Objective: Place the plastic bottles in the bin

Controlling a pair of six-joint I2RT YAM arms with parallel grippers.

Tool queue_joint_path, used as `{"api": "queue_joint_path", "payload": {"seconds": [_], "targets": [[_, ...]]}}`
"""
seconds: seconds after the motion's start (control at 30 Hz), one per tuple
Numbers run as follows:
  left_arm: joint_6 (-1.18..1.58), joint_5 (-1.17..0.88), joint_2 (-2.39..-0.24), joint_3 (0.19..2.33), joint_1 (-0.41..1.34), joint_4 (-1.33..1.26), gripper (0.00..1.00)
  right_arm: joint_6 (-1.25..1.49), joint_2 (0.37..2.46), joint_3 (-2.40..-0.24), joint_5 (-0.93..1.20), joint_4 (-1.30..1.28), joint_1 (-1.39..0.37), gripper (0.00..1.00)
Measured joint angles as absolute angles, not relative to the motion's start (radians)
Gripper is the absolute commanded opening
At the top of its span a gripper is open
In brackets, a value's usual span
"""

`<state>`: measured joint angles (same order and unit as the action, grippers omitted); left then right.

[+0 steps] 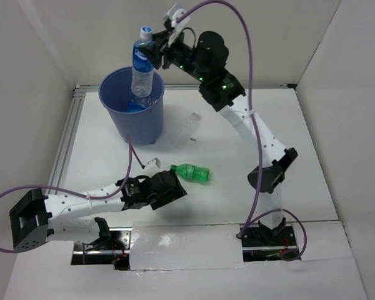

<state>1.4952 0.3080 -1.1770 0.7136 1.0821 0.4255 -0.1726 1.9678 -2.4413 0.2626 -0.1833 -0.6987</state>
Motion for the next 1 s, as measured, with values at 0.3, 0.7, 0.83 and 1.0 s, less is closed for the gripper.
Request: {"api": "queue_joint_path", "payload": {"seconds": [0.3, 0.7, 0.83, 1.0], "targets": [[1.531, 0.302, -1.227, 0.726, 1.082, 0.384, 1.0, -0.161, 2.137, -2.428, 0.216, -0.141, -0.739, 0.78], [1.711, 0.288, -1.354, 0.82, 0.989, 0.295, 1.0, -0.13, 2.111, -2.371, 0.226, -0.229, -0.587, 0.98], [1.787, 0.272, -1.449, 0.923, 0.947, 0.326, 1.0, -0.154, 1.92, -2.151, 0.314, -0.316, -0.486, 0.94], [1.856, 0.226, -1.585, 1.019, 0.899, 0.347, 1.0, -0.205, 1.589, -1.702, 0.431, -0.381, -0.261, 0.92]]}}
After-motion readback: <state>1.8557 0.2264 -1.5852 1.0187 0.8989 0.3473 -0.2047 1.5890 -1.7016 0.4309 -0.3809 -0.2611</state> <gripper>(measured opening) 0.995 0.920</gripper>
